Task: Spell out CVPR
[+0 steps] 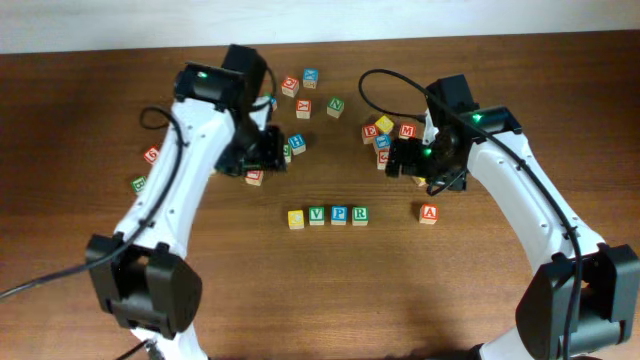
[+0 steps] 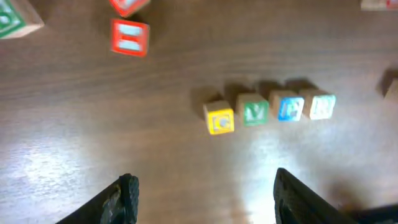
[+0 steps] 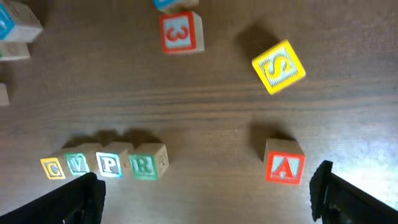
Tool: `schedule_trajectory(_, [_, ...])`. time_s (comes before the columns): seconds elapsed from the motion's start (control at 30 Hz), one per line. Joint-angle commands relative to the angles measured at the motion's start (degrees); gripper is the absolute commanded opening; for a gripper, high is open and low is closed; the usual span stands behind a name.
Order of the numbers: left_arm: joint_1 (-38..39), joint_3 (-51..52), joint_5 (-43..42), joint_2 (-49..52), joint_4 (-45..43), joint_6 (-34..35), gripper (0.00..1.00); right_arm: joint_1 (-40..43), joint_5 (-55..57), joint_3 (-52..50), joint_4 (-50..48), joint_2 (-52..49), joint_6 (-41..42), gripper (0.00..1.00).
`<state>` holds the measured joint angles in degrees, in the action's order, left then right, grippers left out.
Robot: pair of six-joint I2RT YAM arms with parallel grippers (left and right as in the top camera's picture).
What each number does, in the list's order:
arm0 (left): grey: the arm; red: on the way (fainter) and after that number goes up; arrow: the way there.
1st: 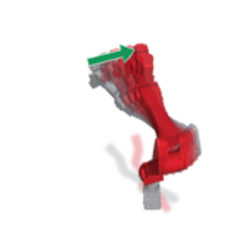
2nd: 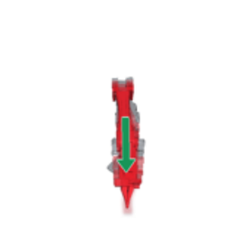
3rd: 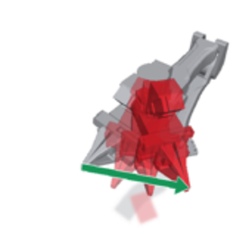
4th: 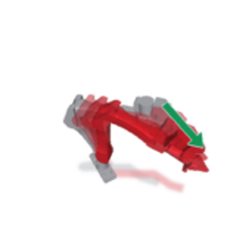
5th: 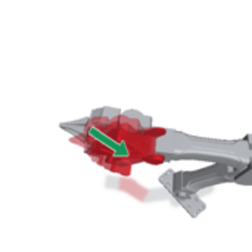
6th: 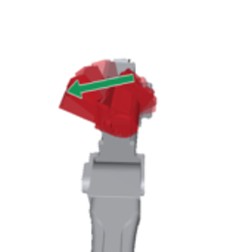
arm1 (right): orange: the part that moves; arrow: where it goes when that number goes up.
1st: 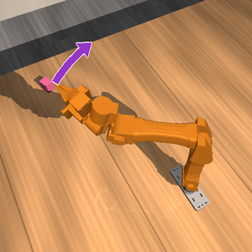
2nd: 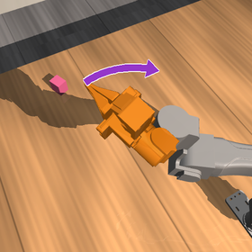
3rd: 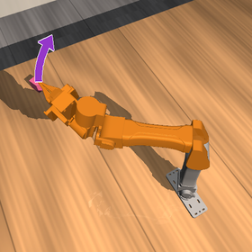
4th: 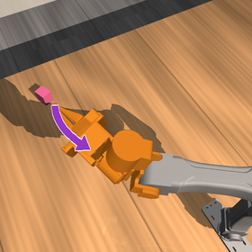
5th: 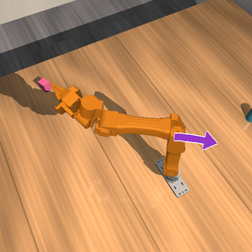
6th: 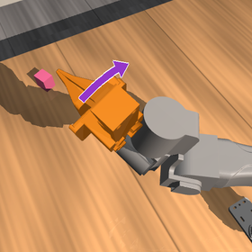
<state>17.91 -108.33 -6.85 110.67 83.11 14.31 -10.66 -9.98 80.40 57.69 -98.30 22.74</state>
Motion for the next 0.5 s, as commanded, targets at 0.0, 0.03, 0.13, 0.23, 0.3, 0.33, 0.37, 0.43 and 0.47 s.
schedule_trajectory(0.0, [5.90, 0.31, 5.25, -0.13, -0.07, 1.03, 0.62, -0.22, 0.74, -0.50, -1.70, 0.31, 0.20, 0.98])
schedule_trajectory(0.03, [7.21, 0.48, 5.42, -0.13, -0.02, 1.03, 0.63, -0.22, 0.74, -0.50, -1.90, 0.31, 0.20, 0.99])
schedule_trajectory(0.13, [8.57, 0.50, 12.26, -1.81, 0.50, 2.40, 0.63, -0.22, 1.07, -0.50, -1.81, -0.90, 0.17, 0.98])
schedule_trajectory(0.23, [7.80, 0.50, 12.22, -4.74, 0.96, 2.43, 0.66, -0.22, 1.38, -0.59, -2.03, -3.13, 0.20, 0.98])
schedule_trajectory(0.3, [7.80, 0.61, 12.24, -5.05, 1.84, 2.56, 0.67, -0.22, -0.20, -0.59, -1.97, -4.46, 0.17, 0.98])
schedule_trajectory(0.33, [7.80, 2.47, 12.31, -5.05, 0.85, 2.58, 0.67, -0.26, -1.53, -0.61, -1.70, -4.85, 0.17, 0.99])
schedule_trajectory(0.37, [7.80, 4.02, 12.33, -5.03, -0.52, 2.58, 0.67, -0.28, -1.66, -0.61, -1.44, -4.94, 0.17, 0.99])
schedule_trajectory(0.43, [7.63, 9.35, 12.31, -4.98, -6.08, 2.78, 0.67, -0.28, -1.64, -0.61, -0.15, -5.05, -0.04, 0.99])
schedule_trajectory(0.47, [7.28, 12.15, 12.22, -4.94, -8.35, 2.82, 0.68, -0.26, -1.64, -0.63, 0.52, -5.05, -0.04, 0.99])
